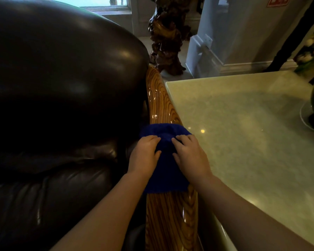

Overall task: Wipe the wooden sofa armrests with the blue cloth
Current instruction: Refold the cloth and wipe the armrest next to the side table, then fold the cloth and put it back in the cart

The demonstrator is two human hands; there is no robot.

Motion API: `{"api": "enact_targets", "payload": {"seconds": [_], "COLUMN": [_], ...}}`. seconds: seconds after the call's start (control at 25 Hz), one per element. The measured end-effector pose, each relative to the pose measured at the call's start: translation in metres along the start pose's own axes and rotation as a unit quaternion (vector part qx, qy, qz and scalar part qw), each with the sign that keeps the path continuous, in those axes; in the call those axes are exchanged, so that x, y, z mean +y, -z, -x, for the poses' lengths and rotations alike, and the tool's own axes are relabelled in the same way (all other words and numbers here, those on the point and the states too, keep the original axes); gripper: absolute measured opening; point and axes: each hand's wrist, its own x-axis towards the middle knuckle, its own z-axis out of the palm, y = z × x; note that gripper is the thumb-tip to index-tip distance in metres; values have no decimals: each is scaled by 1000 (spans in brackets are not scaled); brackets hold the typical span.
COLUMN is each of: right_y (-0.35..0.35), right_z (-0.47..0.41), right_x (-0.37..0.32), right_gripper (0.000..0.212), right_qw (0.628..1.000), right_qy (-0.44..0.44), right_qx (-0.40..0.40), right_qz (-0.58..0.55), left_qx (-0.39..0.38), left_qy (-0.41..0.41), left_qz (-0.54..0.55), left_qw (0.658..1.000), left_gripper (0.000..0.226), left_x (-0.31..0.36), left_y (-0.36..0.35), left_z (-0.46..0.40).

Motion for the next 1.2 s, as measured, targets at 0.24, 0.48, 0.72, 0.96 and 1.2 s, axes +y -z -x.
{"api": "enact_targets", "payload": {"seconds": [0.24,0.48,0.72,0.96,1.2], "right_y": [20,112,266,458,625], "right_z": [18,-2,-31,-47,-34], "right_x": [-2,-21,-47,-84,-166], "right_gripper": [12,8,8,9,11], "right_qw": [998,983,979,983,973], "right_qy": [29,-21,-10,68,175], "right_qx": [-43,-162,-131,-55,-11], "right_qz": [-20,-79,-155,-164,-147], "left_qx": [-65,-172,-171,-134,-9], "left_qy": [-15,58,50,-17,-56], "left_qz": [-42,27,63,87,54], "left_qw": [997,983,982,987,997], "left_gripper": [19,18,15,13,18], "left_x": [17,51,127,214,287], "left_y": [22,112,258,426,601], "left_z": [19,8,-37,-63,-30]}}
